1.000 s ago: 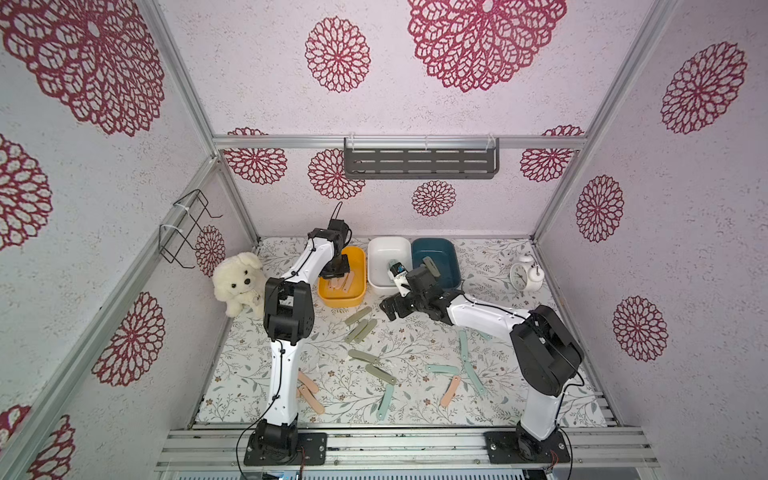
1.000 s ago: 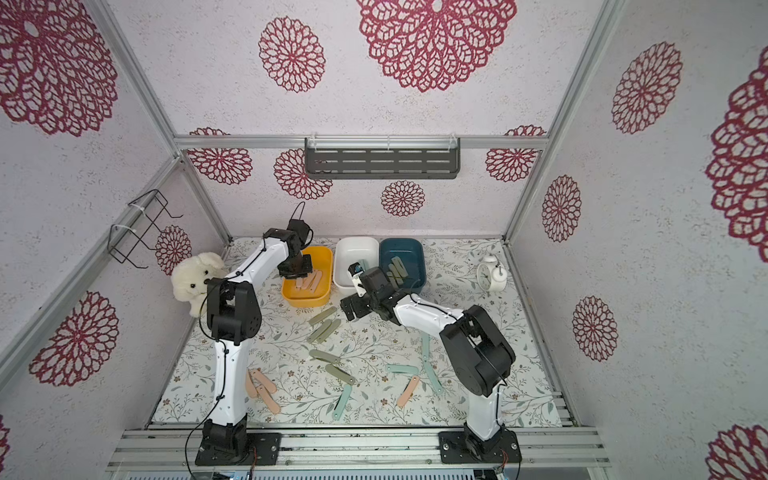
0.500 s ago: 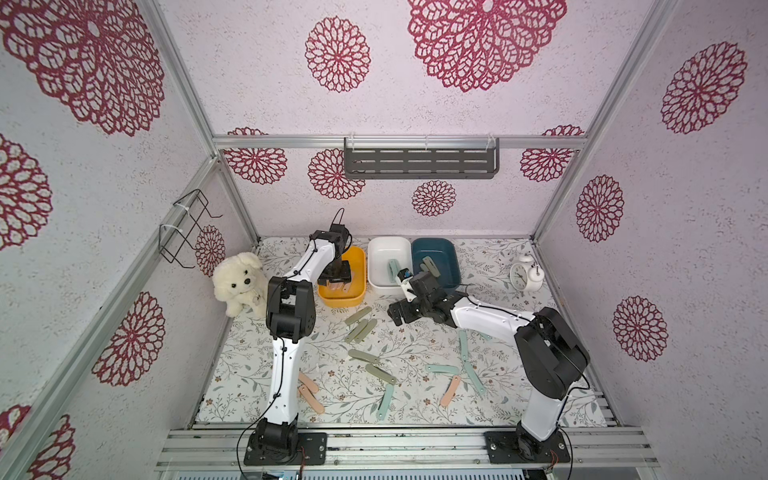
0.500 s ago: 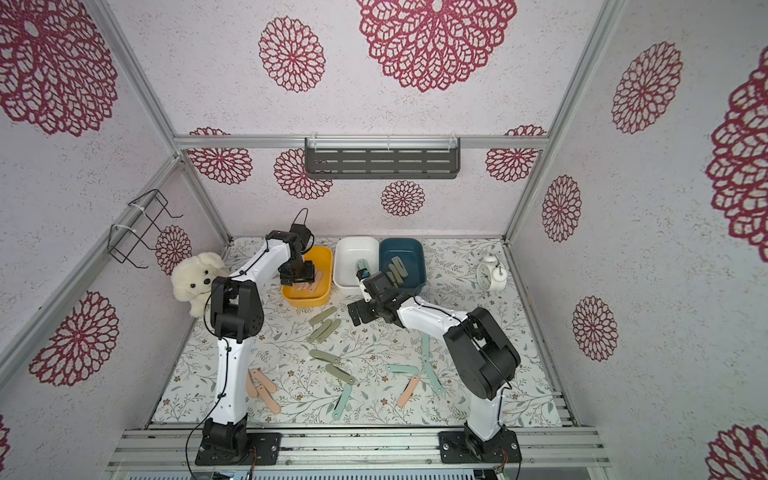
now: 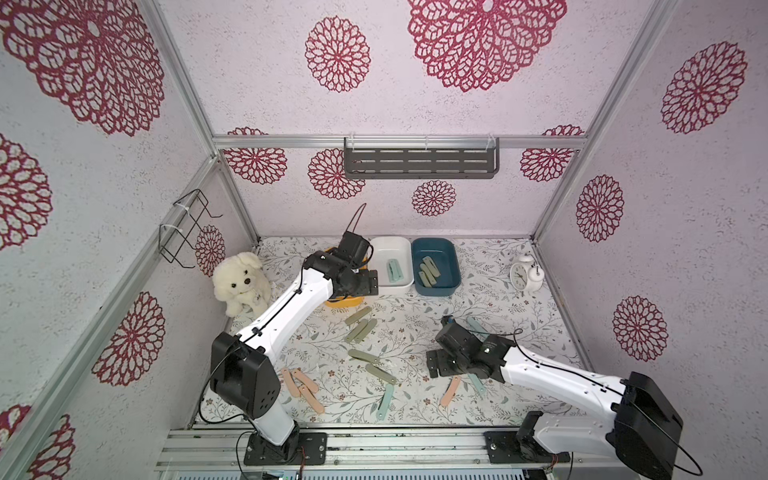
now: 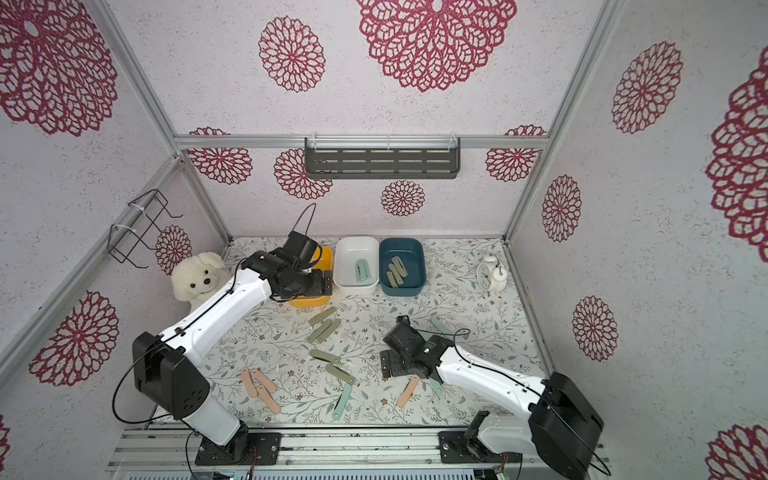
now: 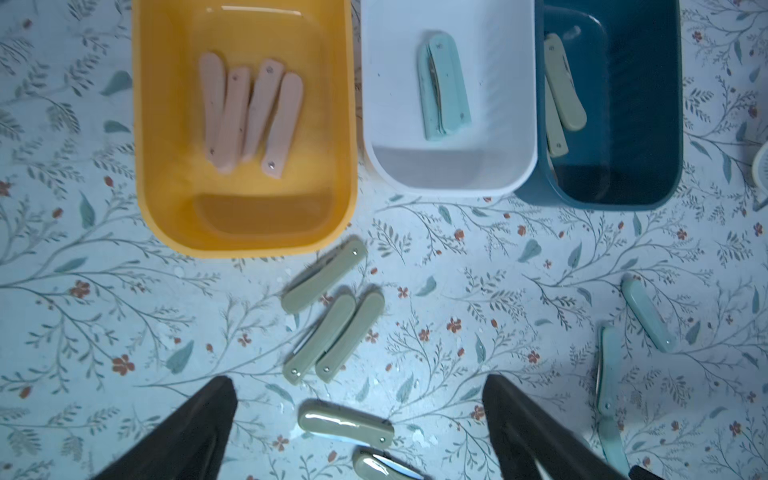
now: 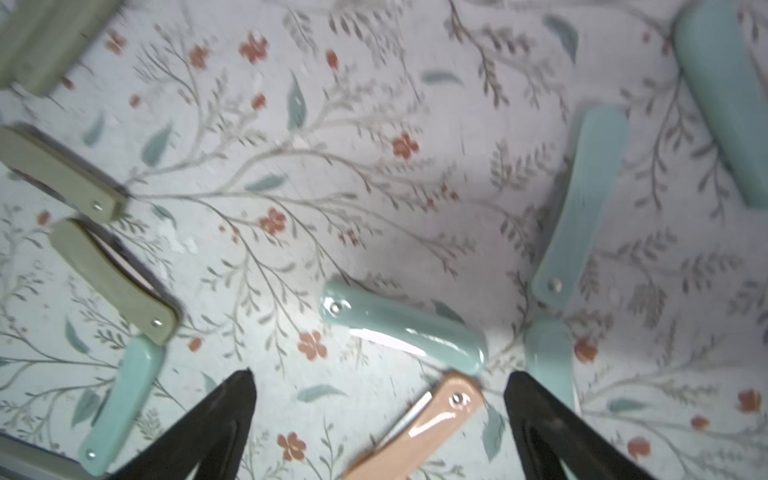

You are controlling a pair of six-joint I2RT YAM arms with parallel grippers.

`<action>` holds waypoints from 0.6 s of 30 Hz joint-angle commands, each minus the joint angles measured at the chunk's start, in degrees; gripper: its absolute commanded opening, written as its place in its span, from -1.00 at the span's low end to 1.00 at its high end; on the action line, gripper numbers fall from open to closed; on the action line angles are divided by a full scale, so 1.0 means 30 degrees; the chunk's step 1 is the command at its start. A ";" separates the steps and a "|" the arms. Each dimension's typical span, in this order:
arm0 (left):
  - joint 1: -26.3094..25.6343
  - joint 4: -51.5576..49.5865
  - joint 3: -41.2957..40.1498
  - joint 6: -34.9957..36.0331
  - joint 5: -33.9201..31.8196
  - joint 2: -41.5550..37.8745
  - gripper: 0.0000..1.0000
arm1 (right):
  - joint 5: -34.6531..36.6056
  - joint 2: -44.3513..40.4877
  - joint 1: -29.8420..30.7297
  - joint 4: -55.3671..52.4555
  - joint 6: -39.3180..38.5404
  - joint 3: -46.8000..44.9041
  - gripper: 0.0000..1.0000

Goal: Place the fruit knives into the storage box by color
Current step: Pick up the fruit knife from the center of the board.

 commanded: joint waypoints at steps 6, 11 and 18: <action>-0.1125 0.1325 -0.4002 -0.1918 -0.0169 -0.1314 0.94 | -0.0949 -0.2007 0.1041 0.0217 0.4730 -0.3135 0.66; -0.1279 0.1211 -0.4020 -0.1672 -0.0295 -0.1384 0.95 | -0.1696 -0.0882 0.1139 0.1929 0.4755 -0.3302 0.63; -0.1327 0.1439 -0.4291 -0.1639 -0.0343 -0.1238 0.94 | -0.2060 0.0472 0.1197 0.2932 0.4336 -0.3245 0.19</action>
